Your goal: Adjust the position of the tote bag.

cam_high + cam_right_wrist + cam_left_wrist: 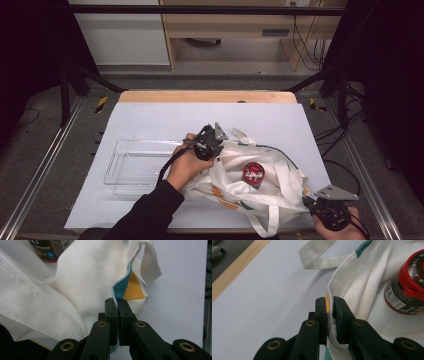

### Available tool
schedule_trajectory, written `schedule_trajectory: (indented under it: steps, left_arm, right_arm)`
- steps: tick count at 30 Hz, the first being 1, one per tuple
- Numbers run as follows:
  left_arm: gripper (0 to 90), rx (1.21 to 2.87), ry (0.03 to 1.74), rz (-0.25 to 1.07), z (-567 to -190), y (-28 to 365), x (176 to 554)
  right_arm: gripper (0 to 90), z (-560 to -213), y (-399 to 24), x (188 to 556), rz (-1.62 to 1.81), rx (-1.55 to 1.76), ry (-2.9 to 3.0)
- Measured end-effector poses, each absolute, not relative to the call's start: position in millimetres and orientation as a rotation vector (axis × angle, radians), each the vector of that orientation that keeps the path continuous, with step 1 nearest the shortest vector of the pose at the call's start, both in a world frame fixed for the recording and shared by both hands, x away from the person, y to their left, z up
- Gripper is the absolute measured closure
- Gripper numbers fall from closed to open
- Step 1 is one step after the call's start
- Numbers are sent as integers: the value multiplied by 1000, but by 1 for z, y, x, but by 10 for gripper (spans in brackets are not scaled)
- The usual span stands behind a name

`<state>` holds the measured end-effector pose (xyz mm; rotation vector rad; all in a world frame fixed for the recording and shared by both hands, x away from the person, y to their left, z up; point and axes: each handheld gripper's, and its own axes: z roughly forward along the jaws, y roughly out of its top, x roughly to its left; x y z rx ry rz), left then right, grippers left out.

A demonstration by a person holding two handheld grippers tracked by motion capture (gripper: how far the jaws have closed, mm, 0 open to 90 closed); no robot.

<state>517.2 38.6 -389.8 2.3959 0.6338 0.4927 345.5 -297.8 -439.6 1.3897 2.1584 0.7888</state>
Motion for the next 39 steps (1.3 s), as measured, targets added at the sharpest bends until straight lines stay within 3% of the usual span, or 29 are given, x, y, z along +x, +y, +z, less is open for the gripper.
schedule_trajectory:
  steps: [4,7,10,14,19,22,24,29,33,34,37,39]
  left_arm:
    - [822,2391,615,483,-391,38,510]
    - [822,2389,588,480,-389,40,500]
    - [821,2384,569,484,-387,42,495]
    - [820,2395,536,472,-388,44,490]
    - [814,2383,550,456,-385,43,494]
    - [749,2352,531,485,-377,41,493]
    - [626,2327,525,513,-370,36,492]
    - [531,2313,486,523,-359,18,499]
    - [509,2352,459,529,-359,6,507]
    - [504,2351,460,530,-360,4,508]
    - [509,2368,465,524,-365,-1,512]
    - [571,2388,469,511,-370,-3,514]
  right_arm:
    - [825,-436,-296,345,840,1374,2132]
    - [620,-420,-291,342,903,1308,2076]
    - [598,-411,-286,342,934,1261,2061]
    - [436,-388,-267,347,956,1142,2052]
    - [323,-377,-252,357,986,1084,2057]
    - [263,-373,-241,363,984,1082,2077]
    - [217,-371,-232,368,1016,1089,2117]
    - [195,-368,-221,375,1030,1050,2158]
    - [244,-365,-206,378,1062,1001,2192]
    - [300,-366,-197,379,1071,963,2225]
    - [336,-370,-186,381,1041,937,2269]
    - [377,-376,-174,382,1040,906,2330]
